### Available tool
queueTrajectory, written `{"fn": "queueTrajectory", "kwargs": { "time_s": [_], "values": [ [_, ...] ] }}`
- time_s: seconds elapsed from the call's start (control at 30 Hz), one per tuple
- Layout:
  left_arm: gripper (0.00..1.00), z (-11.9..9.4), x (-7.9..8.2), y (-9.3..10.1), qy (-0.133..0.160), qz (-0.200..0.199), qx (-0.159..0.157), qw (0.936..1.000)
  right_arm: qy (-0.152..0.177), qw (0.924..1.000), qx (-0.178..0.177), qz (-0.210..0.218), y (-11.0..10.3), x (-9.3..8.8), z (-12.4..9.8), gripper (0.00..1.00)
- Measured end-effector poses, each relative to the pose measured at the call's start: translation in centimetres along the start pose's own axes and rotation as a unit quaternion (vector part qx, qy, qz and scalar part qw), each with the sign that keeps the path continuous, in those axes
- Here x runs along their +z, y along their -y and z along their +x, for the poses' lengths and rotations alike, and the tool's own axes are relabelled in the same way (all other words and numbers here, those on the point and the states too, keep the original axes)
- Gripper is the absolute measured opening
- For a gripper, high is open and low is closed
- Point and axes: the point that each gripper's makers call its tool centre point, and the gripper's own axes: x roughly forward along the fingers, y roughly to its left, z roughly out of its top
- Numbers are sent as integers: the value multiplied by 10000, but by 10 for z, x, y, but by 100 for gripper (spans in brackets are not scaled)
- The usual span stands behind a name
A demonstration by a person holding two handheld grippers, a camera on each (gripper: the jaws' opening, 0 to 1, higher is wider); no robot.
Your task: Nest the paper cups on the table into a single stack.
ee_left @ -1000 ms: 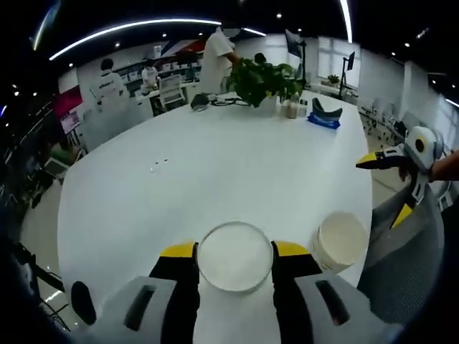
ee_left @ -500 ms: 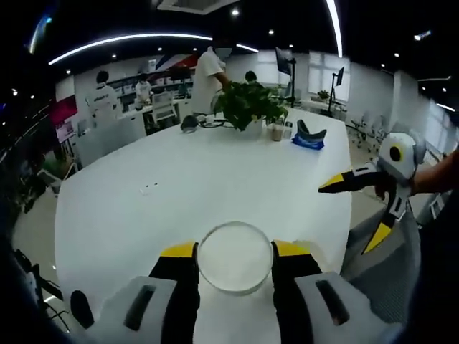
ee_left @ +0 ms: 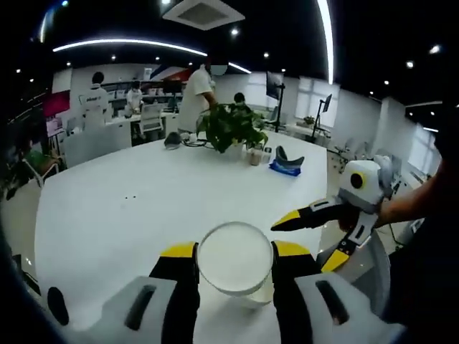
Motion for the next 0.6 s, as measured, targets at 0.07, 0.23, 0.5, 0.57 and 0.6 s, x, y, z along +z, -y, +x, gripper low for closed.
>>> {"fn": "queueTrajectory", "kwargs": {
  "time_s": [0.07, 0.23, 0.5, 0.57, 0.6],
  "values": [
    [38, 1, 2, 6, 78, -46, -154, 9998, 18, 10000, 54, 30, -2, 1, 2, 57],
    [38, 3, 3, 19, 149, -128, -394, 9990, 25, 9998, 171, 86, -8, 1, 3, 49],
    [38, 0, -2, 31, 266, -225, -815, 9961, 266, 9972, 558, 423, -20, 7, -4, 36],
    [38, -2, -7, 34, 159, -192, -913, 9955, 342, 9962, 610, 512, -20, 9, -6, 36],
    [38, -3, -9, 34, 136, -131, -912, 9957, 362, 9960, 619, 537, -20, 10, -7, 36]
  ]
}}
